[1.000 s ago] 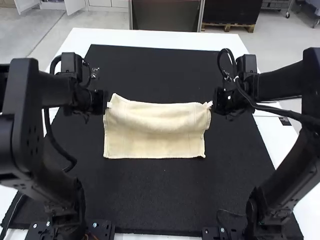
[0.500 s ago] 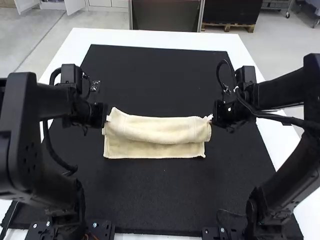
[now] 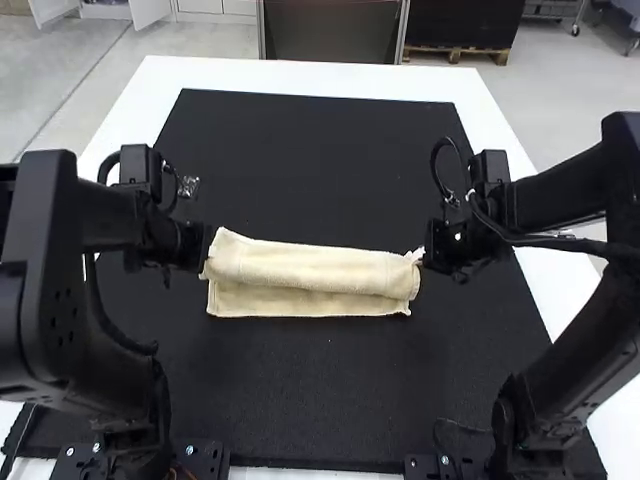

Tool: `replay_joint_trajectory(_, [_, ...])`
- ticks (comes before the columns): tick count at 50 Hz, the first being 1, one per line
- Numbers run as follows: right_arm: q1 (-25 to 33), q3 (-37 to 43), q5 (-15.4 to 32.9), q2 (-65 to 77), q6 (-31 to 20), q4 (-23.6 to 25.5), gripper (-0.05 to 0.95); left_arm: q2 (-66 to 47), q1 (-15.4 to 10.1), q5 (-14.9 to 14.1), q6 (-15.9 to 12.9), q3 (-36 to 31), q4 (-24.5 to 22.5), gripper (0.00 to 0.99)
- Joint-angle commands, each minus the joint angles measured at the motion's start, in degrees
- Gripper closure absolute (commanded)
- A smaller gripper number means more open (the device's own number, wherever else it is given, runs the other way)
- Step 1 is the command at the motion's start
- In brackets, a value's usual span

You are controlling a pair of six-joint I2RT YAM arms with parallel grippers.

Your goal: Fold the towel.

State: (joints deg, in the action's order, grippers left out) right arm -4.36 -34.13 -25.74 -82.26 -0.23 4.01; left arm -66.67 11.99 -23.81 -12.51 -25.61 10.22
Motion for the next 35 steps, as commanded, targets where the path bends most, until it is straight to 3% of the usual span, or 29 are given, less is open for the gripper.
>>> replay_joint_trajectory(1, [0.4,0.5,0.4,0.4,-1.1,-0.2,0.92,1.2,0.7,2.3,-3.0,0.8,0.3,0.975])
replay_joint_trajectory(10, [0.4,1.3,0.9,0.5,-1.2,-0.4,0.92,1.5,0.5,3.6,-5.4,1.8,-0.6,0.975])
replay_joint_trajectory(20, [0.1,2.5,1.8,0.4,-1.1,-2.0,0.92,1.5,-0.7,4.0,-5.8,3.4,-2.7,0.972])
replay_joint_trajectory(26, [0.2,3.8,2.7,0.3,-1.0,-3.4,0.92,1.5,-1.1,4.1,-6.7,4.0,-3.2,0.821])
replay_joint_trajectory(35, [0.5,4.8,3.6,0.3,-0.8,-5.7,0.91,1.5,-2.3,4.3,-7.1,4.5,-4.1,0.761])
